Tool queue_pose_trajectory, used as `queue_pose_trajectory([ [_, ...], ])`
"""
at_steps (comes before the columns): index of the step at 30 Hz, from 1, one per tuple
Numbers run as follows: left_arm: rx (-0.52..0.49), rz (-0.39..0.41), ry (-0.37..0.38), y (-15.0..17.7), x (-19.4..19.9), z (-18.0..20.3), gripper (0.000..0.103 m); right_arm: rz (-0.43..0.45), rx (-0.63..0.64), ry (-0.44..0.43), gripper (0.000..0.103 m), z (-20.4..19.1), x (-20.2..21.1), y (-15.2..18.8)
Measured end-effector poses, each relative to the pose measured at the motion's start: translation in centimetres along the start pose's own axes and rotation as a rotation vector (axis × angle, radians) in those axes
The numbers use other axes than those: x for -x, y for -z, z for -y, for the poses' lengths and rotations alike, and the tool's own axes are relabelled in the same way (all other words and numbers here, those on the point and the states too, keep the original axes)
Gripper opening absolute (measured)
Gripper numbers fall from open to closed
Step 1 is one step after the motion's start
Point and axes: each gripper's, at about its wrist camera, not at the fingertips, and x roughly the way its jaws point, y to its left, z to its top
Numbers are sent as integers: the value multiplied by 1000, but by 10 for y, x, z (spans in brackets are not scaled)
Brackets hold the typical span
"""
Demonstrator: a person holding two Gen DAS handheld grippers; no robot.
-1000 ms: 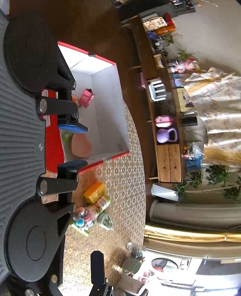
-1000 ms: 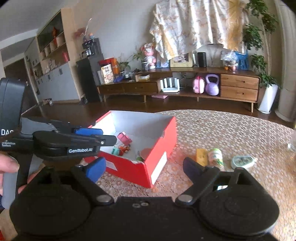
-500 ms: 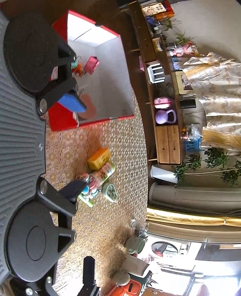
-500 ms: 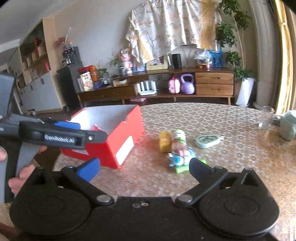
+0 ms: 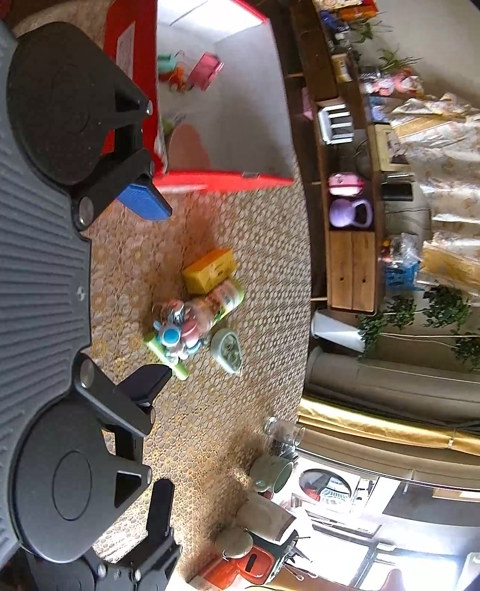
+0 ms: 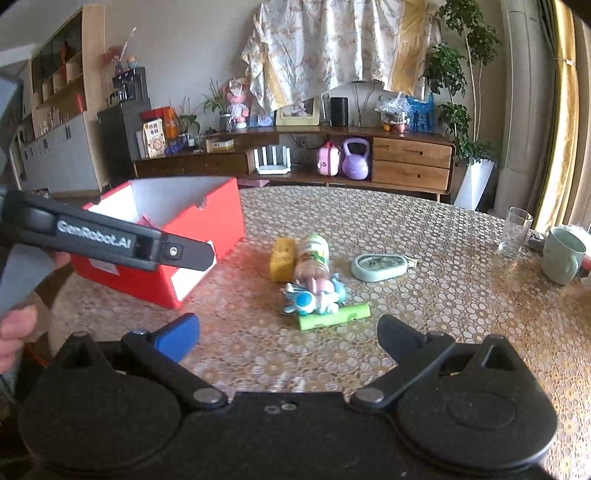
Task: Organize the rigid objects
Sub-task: 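Move both tools back over the table toward the remaining toys, then grasp the lime-green tube with the right tool while the left grasps the blue-white toy figure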
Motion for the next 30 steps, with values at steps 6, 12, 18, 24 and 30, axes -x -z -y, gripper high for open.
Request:
queue_pose_trajectory([
  [6,12,-41,13,-3,-26,14,85,-48,-6,-23,102,20,-32,2],
  [12,53,-109,18,-9,-60,21,85,-86,20,-38,102,30,-63,8],
  [18,109,-166,0,-17,-93,26,85,-124,7,-32,102,44,-90,8],
  [24,175,-242,-17,-27,-125,30,85,-138,-17,-57,102,53,-105,5],
  [30,258,-324,-16,-35,-152,28,85,-141,12,-69,102,50,-113,3],
])
